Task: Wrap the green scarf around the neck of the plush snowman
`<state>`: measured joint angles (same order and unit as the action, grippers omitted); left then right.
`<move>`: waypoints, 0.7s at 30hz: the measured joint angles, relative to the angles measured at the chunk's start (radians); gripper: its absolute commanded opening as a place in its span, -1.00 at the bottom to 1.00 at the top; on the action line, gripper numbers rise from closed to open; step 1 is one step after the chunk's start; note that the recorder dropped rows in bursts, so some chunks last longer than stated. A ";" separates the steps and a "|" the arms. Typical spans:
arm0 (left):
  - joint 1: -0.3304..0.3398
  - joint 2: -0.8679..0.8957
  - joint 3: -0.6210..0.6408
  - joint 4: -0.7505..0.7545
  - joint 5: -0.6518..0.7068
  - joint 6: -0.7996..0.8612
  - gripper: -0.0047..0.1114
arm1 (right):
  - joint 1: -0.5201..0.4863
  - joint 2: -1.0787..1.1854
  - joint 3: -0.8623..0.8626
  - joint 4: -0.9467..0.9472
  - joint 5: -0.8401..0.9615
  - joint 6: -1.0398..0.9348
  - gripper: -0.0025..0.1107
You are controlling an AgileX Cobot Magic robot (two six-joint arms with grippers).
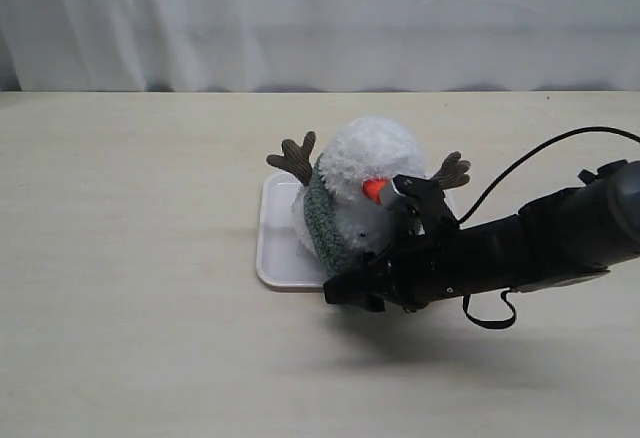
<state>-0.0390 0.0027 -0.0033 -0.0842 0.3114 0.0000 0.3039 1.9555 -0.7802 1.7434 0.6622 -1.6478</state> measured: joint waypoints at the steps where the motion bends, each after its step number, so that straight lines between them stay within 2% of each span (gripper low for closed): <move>1: 0.000 0.000 0.000 0.000 0.000 0.000 -0.92 | 0.000 0.000 -0.002 0.000 0.000 -0.001 -0.23; 5: 0.000 0.000 0.000 0.000 0.000 0.000 -0.92 | 0.000 0.000 -0.002 0.000 -0.043 -0.003 -0.60; 9: 0.000 0.000 0.000 0.000 0.000 0.000 -0.92 | 0.000 0.000 -0.002 0.000 -0.081 -0.003 -0.89; 21: 0.000 0.000 0.000 0.000 0.000 0.000 -0.92 | 0.000 -0.004 -0.015 0.000 -0.101 -0.003 -0.89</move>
<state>-0.0390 0.0027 -0.0033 -0.0842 0.3114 0.0000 0.3039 1.9512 -0.7951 1.7434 0.5615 -1.6510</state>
